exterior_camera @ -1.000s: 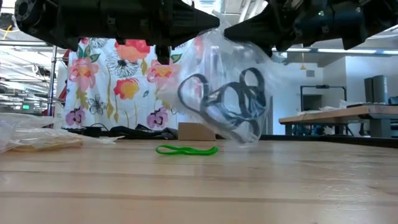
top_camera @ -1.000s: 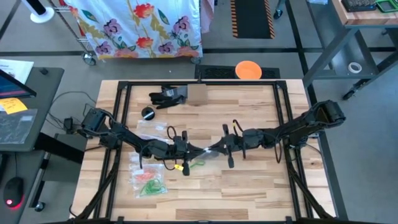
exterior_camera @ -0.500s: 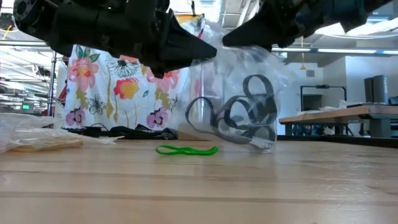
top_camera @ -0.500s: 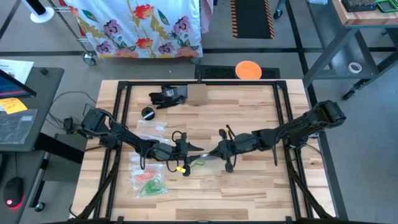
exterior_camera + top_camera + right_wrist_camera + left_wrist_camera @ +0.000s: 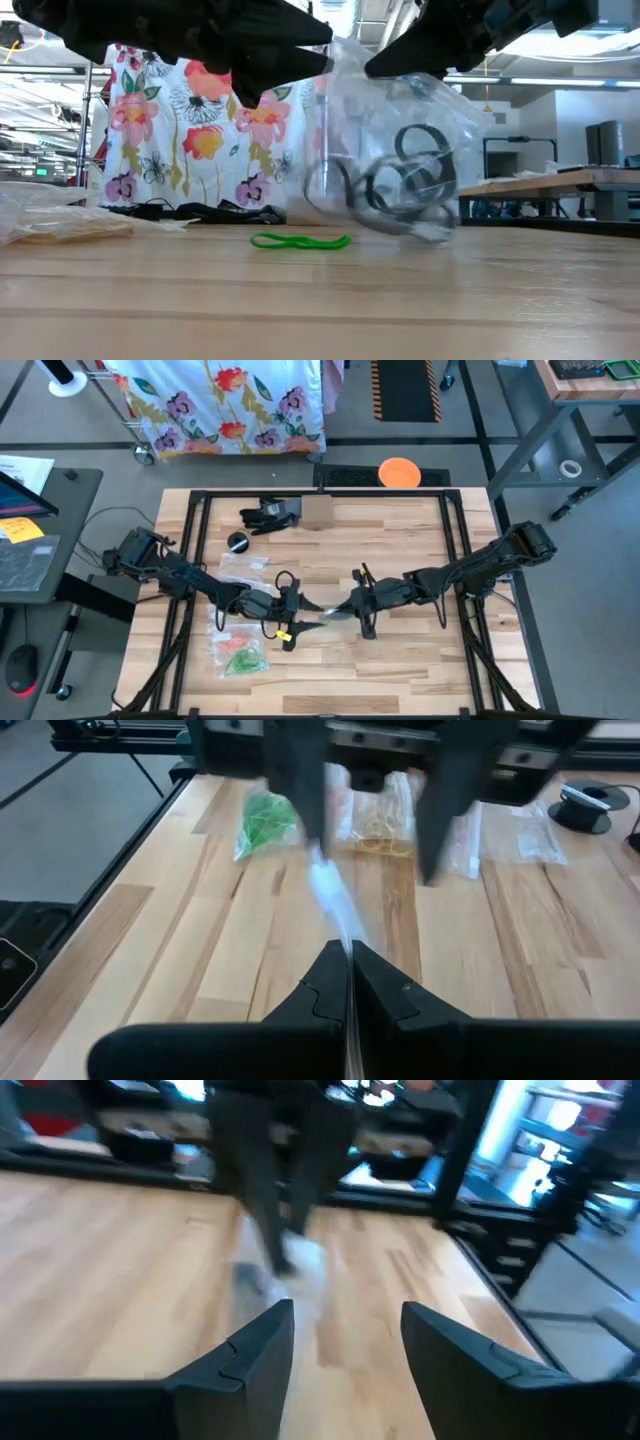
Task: Sort rubber bands
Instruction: Close the transparent zip bag
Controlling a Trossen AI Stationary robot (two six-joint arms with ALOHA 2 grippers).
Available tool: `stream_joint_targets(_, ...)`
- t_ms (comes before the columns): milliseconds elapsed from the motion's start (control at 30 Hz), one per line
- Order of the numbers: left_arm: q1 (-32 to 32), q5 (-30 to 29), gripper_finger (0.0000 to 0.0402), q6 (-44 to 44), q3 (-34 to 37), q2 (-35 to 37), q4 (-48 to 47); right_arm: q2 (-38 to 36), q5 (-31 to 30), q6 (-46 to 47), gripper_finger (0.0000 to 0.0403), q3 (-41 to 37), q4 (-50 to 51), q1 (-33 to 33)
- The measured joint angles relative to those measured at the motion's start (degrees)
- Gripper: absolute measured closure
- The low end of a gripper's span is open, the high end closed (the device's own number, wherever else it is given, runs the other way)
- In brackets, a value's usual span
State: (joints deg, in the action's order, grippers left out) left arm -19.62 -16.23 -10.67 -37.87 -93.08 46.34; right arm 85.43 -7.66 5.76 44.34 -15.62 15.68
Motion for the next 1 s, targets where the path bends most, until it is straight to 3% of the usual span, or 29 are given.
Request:
stream_joint_targets(133,-0.3,1.7,0.0219,-0.7,0.0,0.2,-0.1,0.0,-0.1,0.3,0.0403,0.0,0.0,-0.8)
stream_joint_targets(333,-0.3,-3.9,0.0219,-0.6,0.0,0.2,2.5,0.0,-0.1,0.3,0.0403,0.0,0.2,-0.8)
stream_joint_targets(467,0.0,-4.6,0.0219,-0.9,0.0,0.3,2.5,0.0,-0.2,0.3,0.0403,0.0,0.3,-0.8)
stream_joint_targets(1000,0.0,-5.4,0.0219,-1.1,-3.5,0.3,-5.0,0.0,-1.7,1.5,0.0403,0.0,-0.4,-1.3)
